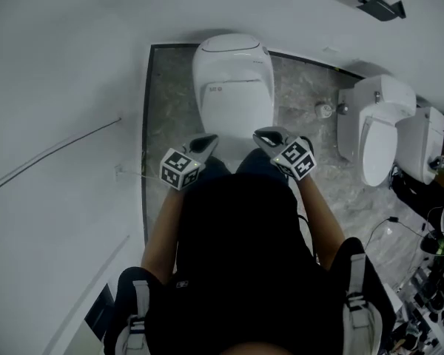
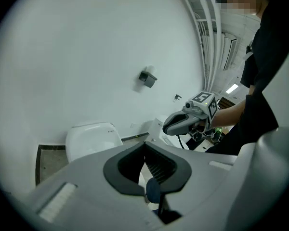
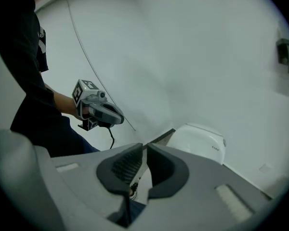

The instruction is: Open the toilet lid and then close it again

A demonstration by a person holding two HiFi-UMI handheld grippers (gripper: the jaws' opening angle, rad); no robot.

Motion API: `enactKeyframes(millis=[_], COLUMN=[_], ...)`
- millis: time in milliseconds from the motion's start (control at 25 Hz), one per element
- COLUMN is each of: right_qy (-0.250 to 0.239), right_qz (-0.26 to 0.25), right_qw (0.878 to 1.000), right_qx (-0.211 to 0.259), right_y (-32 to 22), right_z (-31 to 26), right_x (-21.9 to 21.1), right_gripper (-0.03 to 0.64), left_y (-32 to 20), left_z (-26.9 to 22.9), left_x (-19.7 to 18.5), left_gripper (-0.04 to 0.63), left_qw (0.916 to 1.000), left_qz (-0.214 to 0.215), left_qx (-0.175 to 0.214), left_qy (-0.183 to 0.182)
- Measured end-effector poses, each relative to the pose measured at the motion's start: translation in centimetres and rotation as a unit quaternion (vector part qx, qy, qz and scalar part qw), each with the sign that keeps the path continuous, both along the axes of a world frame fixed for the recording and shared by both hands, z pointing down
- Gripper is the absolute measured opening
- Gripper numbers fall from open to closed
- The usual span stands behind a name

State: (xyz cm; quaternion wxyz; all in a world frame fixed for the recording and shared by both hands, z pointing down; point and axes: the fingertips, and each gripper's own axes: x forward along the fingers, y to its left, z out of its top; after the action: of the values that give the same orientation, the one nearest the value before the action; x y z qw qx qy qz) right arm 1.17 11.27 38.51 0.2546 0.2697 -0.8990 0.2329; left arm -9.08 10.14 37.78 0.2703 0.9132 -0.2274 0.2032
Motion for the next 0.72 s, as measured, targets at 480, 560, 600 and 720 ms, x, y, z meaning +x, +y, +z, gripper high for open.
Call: enactKeyframes(millis=[480, 560, 600, 720], right_qy=[-0.007, -0.006, -0.007, 0.000], right_qz=[-0.008, -0.005, -0.005, 0.001], right_qw=[0.996, 0.995, 0.995, 0.995], right_qx=[0.085, 0.095, 0.099, 0.101], right_y=[-4.3, -4.7, -4.8, -5.4], right_z=[-7.0, -7.2, -7.4, -7.8], right_x=[-1.9, -1.6, -1.6, -1.6], right_gripper=[0.031, 0.031, 0.031, 0.031], left_y=[-3.0, -3.1, -3.2, -3.7], left_z=[-8.9, -9.3, -9.5, -9.9], left_x=[1.0, 1.1, 1.0, 0.6], left_gripper=[0.009, 0.011, 0.011, 0.010], left_qw=[0.9950, 0.9941, 0.9939, 0.9935], left_qz=[-0.036, -0.040, -0.040, -0.037], left_qx=[0.080, 0.085, 0.087, 0.092], left_qy=[0.048, 0.054, 0.056, 0.055])
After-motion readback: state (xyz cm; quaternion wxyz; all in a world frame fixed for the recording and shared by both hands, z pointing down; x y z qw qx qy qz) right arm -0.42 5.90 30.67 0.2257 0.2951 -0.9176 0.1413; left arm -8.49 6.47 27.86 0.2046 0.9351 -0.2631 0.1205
